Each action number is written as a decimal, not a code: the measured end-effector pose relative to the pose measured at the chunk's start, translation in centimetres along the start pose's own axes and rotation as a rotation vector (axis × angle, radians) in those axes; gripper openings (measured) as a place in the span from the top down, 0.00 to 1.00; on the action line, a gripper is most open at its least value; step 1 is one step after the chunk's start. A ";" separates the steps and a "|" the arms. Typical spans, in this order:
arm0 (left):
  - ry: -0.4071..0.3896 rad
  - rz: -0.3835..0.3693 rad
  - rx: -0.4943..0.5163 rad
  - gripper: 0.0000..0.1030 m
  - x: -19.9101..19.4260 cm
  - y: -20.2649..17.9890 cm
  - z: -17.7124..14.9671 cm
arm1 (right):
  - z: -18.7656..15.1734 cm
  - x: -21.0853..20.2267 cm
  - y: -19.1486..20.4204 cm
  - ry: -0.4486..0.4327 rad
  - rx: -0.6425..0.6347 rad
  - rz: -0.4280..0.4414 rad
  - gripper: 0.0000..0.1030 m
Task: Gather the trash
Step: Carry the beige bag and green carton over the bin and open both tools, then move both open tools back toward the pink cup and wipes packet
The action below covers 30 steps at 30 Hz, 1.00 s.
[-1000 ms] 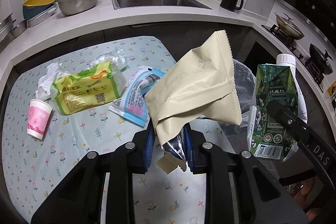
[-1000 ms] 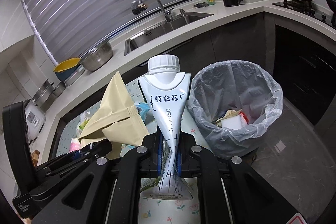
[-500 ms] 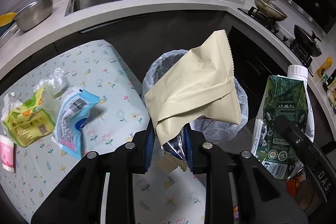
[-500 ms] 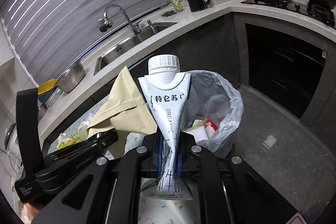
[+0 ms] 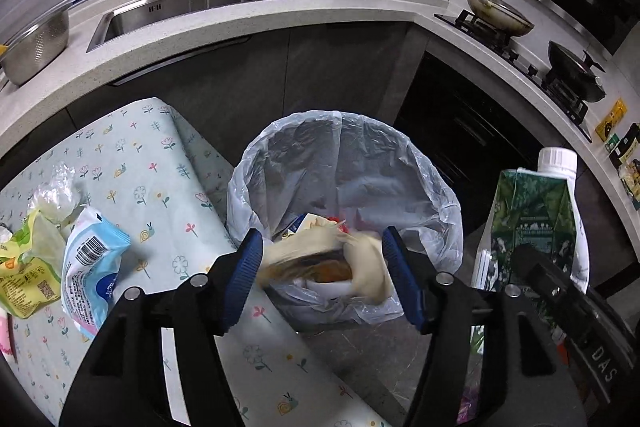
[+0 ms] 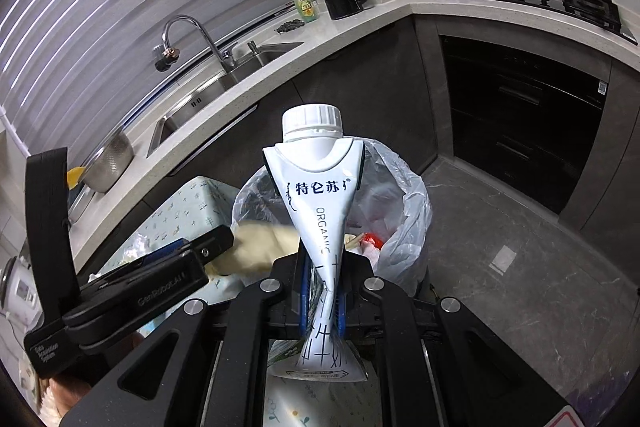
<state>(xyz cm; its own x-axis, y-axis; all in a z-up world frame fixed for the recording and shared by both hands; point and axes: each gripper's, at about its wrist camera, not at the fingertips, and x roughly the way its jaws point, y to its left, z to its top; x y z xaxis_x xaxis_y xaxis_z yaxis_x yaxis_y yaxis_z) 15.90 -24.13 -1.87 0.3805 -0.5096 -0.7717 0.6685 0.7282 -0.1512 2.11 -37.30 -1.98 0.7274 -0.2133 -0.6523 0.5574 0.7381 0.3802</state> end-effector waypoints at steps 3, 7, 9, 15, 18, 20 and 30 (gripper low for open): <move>-0.001 0.009 -0.012 0.43 -0.1 0.4 0.0 | 0.5 0.4 0.3 -0.004 -0.009 0.000 0.91; -0.014 0.032 -0.024 0.43 -0.6 1.2 0.0 | 1.2 1.1 0.9 -0.006 -0.028 0.002 0.91; -0.019 0.045 -0.033 0.43 -0.9 1.8 -0.1 | 1.7 1.8 1.3 -0.003 -0.038 0.002 0.91; -0.026 0.071 -0.072 0.43 -1.5 3.9 -0.2 | 2.8 3.5 3.0 0.008 -0.068 0.007 0.90; -0.032 0.084 -0.086 0.43 -1.8 5.0 -0.3 | 3.2 4.4 3.9 0.010 -0.088 0.001 0.90; -0.034 0.088 -0.094 0.43 -2.0 5.6 -0.4 | 3.5 5.1 4.5 0.011 -0.098 -0.001 0.89; -0.052 0.116 -0.126 0.43 -3.2 8.2 -0.9 | 4.7 7.6 6.5 -0.008 -0.125 -0.029 0.55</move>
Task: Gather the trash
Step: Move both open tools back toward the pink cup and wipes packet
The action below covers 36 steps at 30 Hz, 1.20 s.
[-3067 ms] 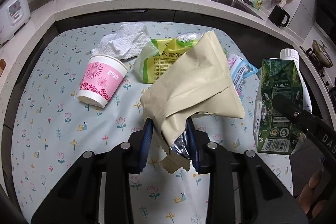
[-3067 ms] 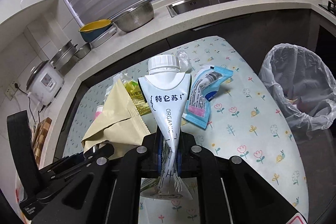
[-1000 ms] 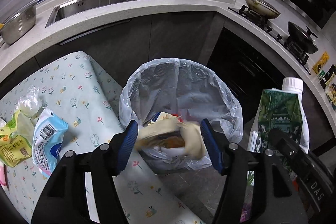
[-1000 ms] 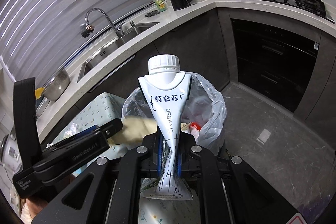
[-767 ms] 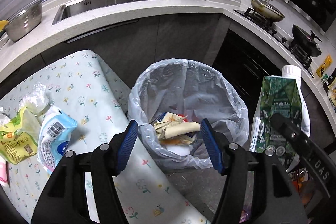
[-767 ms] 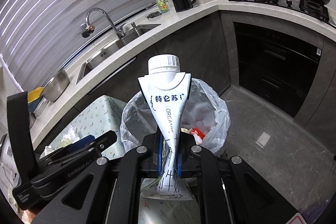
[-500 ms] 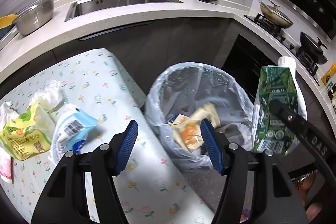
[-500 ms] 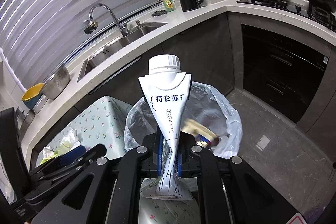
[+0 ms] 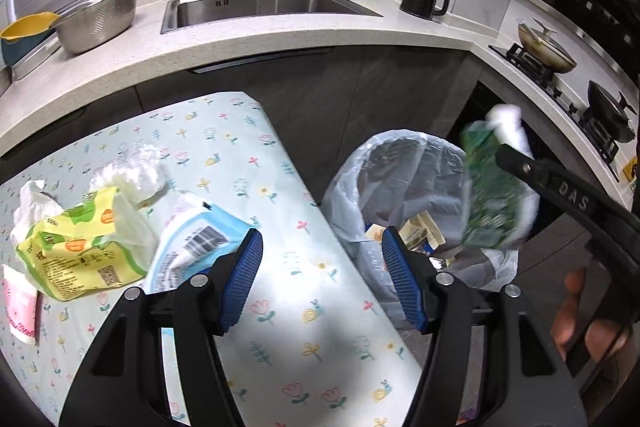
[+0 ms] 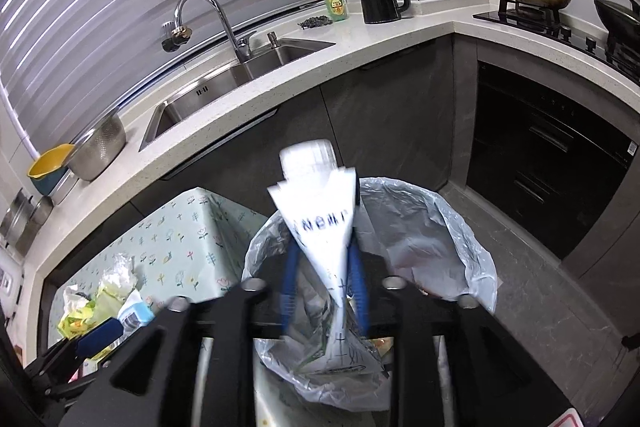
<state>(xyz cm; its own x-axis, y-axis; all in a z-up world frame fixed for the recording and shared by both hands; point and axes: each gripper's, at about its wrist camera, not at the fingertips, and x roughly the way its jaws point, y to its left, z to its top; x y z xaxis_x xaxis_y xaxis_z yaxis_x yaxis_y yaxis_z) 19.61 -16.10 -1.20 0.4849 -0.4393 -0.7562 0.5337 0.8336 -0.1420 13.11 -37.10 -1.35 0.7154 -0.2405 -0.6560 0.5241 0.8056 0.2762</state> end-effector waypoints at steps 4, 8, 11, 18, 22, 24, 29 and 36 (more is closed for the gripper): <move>-0.002 0.011 -0.019 0.41 -0.5 1.1 -0.2 | 0.3 -0.1 1.1 -0.018 -0.017 -0.007 0.45; -0.010 0.027 -0.040 0.38 -1.2 2.3 -0.6 | 0.0 -0.9 2.2 -0.020 -0.020 0.021 0.42; -0.013 0.038 -0.056 0.38 -1.7 3.3 -0.8 | -0.5 -1.8 3.5 -0.017 -0.037 0.051 0.41; -0.026 0.079 -0.101 0.30 -3.8 6.0 -1.9 | -2.1 -4.0 7.2 -0.011 -0.097 0.110 0.37; -0.034 0.113 -0.139 0.25 -4.9 8.2 -2.5 | -3.3 -4.7 9.3 0.007 -0.128 0.141 0.36; -0.038 0.127 -0.164 0.25 -5.5 9.5 -3.0 | -4.0 -5.0 10.3 0.019 -0.139 0.157 0.36; -0.045 0.171 -0.215 0.22 -7.1 12.6 -4.3 | -6.1 -5.3 12.7 0.055 -0.159 0.191 0.36; -0.047 0.245 -0.264 0.20 -9.0 17.2 -6.6 | -9.2 -4.6 15.9 0.119 -0.188 0.222 0.36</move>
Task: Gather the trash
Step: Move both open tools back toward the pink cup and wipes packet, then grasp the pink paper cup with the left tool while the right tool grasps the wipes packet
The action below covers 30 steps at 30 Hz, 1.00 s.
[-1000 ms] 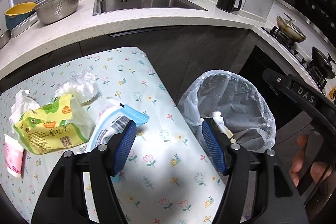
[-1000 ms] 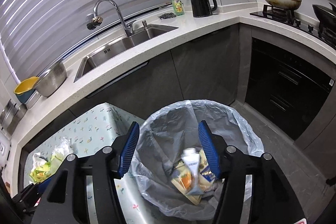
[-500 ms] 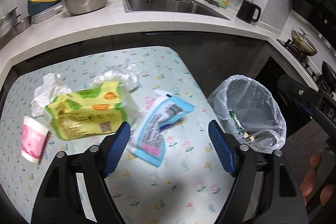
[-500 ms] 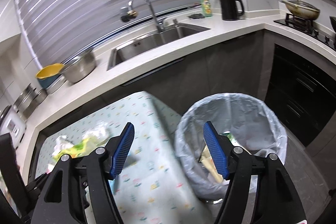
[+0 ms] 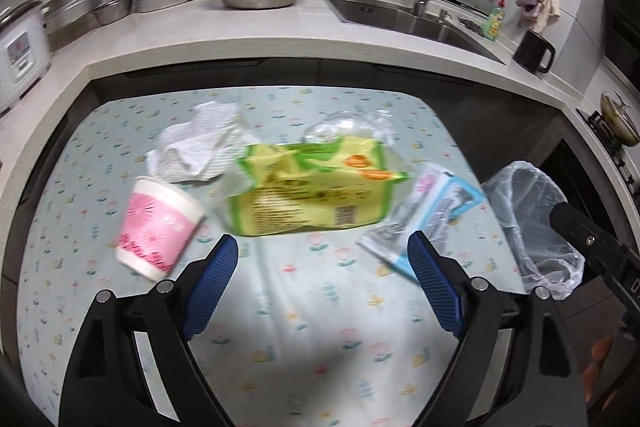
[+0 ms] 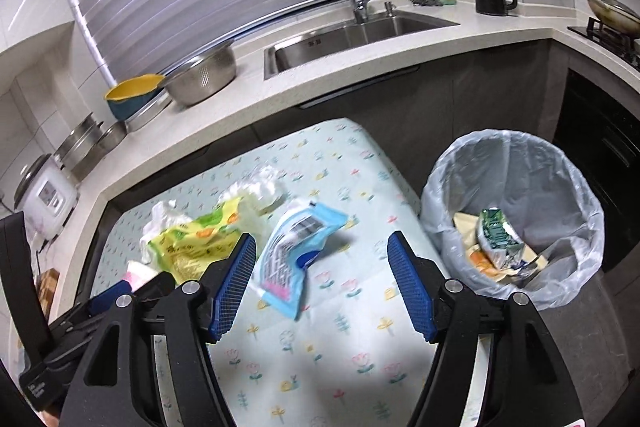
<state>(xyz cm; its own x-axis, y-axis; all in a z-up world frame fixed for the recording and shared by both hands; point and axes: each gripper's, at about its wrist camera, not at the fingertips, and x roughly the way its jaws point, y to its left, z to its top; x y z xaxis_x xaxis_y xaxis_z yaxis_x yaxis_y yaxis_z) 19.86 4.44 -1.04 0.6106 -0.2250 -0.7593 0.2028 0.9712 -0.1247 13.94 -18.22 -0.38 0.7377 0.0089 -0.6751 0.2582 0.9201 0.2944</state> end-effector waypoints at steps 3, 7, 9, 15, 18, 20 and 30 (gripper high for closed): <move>0.008 0.026 -0.024 0.20 -0.1 2.4 -0.5 | -1.0 0.9 1.4 0.022 -0.004 0.011 0.36; 0.013 0.068 -0.058 0.17 0.0 5.5 -1.2 | -2.0 2.1 2.9 0.046 -0.010 0.016 0.36; 0.012 0.091 -0.079 0.15 0.1 6.9 -1.5 | -2.4 2.7 3.5 0.056 -0.016 0.014 0.36; 0.033 0.123 -0.107 0.14 0.9 9.9 -2.3 | -2.9 4.8 4.5 0.086 -0.023 0.004 0.36; 0.043 0.140 -0.113 0.12 1.6 10.8 -2.5 | -2.9 5.9 4.6 0.099 -0.020 -0.008 0.36; 0.053 0.144 -0.114 0.12 2.1 11.4 -2.6 | -3.0 6.6 4.6 0.106 -0.012 -0.013 0.36; 0.094 0.167 -0.138 0.10 5.1 13.3 -2.6 | -2.2 9.5 4.9 0.115 -0.005 -0.037 0.36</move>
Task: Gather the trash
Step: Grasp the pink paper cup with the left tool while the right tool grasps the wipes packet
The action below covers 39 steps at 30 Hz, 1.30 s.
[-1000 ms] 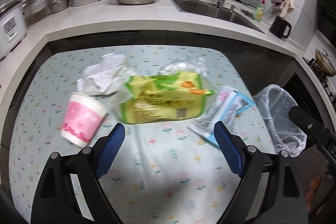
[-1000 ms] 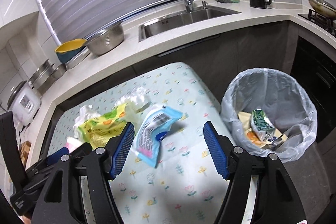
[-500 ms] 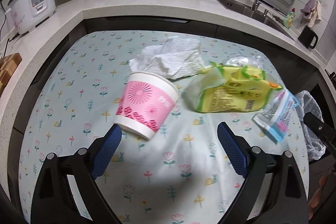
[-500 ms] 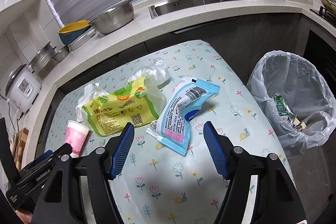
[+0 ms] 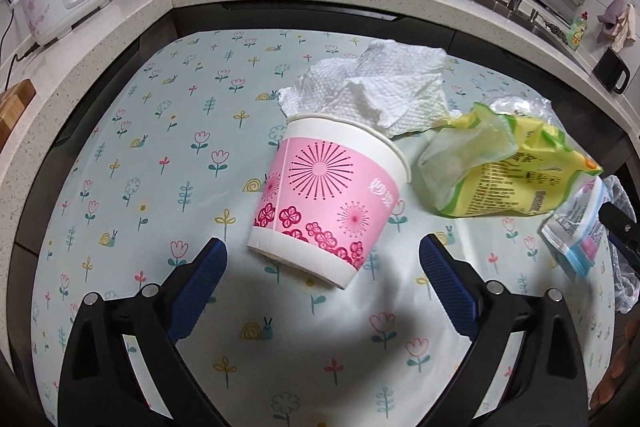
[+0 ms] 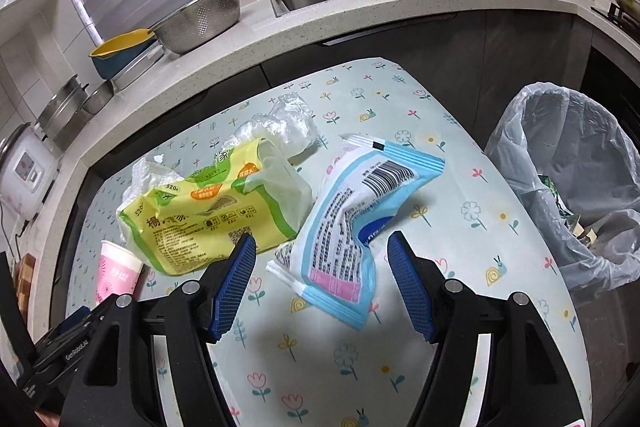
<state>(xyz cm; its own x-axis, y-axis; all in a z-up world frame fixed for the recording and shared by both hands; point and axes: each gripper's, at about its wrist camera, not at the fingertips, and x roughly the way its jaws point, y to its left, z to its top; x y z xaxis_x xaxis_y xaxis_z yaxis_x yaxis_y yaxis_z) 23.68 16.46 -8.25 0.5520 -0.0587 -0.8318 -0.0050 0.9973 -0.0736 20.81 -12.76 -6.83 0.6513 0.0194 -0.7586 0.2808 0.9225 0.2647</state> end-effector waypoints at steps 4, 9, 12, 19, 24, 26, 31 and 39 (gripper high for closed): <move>0.013 0.010 -0.007 0.10 1.1 0.6 0.4 | 0.5 1.1 0.3 0.001 0.004 -0.011 0.36; 0.030 0.011 -0.024 0.10 2.4 1.4 0.9 | 0.6 2.4 0.6 0.017 -0.003 -0.014 0.36; 0.047 -0.010 -0.038 0.11 2.9 1.6 0.9 | 0.4 2.9 0.6 0.028 -0.004 -0.015 0.37; 0.063 -0.067 -0.026 0.42 2.5 1.2 0.7 | -0.2 2.6 0.1 0.026 0.016 -0.012 0.58; 0.049 -0.084 -0.034 0.45 1.2 0.7 0.4 | -0.4 0.7 0.1 -0.002 0.000 0.004 0.59; 0.043 -0.092 -0.029 0.46 0.5 0.4 0.2 | -0.3 -0.1 0.1 -0.012 -0.002 0.012 0.59; 0.012 -0.109 -0.027 0.46 -1.8 -0.5 -0.2 | -0.1 -2.5 0.0 -0.041 -0.008 0.041 0.59; -0.050 -0.166 0.007 0.46 -6.5 -3.1 -0.1 | 0.7 -6.9 -0.2 -0.108 -0.017 0.069 0.59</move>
<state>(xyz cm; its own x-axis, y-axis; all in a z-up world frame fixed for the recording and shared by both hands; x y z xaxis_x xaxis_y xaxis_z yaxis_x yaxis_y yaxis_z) 20.06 13.78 -2.70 0.5856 -0.2201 -0.7802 0.0953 0.9745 -0.2033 16.74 -13.38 -1.23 0.7407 0.0421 -0.6706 0.2217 0.9268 0.3031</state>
